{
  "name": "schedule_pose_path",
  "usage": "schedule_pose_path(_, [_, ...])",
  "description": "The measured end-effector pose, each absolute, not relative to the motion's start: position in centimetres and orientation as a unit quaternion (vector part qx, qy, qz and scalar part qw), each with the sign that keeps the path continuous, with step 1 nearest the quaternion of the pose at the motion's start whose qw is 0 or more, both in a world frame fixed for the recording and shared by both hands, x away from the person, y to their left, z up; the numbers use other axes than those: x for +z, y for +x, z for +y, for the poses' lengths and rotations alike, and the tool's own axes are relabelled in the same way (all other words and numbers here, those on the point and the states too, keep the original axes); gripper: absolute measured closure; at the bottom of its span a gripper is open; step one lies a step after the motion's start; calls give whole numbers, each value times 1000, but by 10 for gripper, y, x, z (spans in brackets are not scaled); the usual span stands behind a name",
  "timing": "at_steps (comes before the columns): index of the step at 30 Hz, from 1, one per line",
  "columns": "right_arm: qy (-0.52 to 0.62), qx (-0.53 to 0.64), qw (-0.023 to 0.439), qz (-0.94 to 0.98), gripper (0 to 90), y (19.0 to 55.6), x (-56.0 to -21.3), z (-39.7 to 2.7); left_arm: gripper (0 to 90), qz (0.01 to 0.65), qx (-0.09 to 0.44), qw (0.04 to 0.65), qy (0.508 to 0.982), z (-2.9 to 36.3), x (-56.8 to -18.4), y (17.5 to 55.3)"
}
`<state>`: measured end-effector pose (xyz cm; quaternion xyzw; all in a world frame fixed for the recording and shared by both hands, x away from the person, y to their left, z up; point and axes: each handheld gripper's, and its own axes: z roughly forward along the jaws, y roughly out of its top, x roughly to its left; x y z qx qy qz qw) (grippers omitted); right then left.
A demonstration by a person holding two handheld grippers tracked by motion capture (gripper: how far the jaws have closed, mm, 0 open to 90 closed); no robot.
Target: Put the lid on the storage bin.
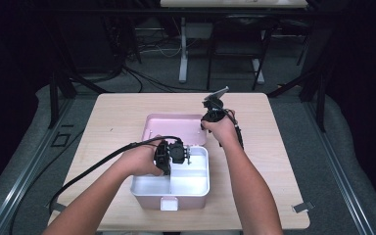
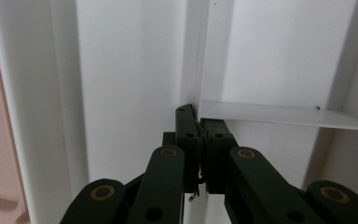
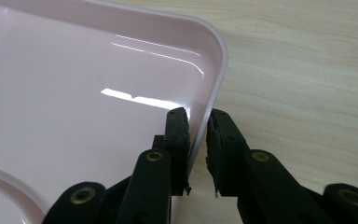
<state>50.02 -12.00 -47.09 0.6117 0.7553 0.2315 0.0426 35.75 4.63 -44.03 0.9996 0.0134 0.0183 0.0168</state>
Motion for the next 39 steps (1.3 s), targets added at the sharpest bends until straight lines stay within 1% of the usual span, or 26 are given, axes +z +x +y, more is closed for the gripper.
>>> schedule_pose_path(9, [617, 230, 41, 752, 811, 499, -467, -120, 871, 14, 16, 18, 1000, 46, -440, 358])
schedule_pose_path(15, [619, 233, 53, 748, 825, 498, -463, -118, 871, 15, 16, 18, 1000, 46, -441, 358])
schedule_pose_path(20, [619, 234, 52, 748, 833, 497, -459, -119, 871, 15, 15, 18, 1000, 46, -440, 358])
schedule_pose_path(39, [602, 282, 95, 741, 857, 478, -428, -122, 871, 16, 13, 18, 1000, 46, -441, 359])
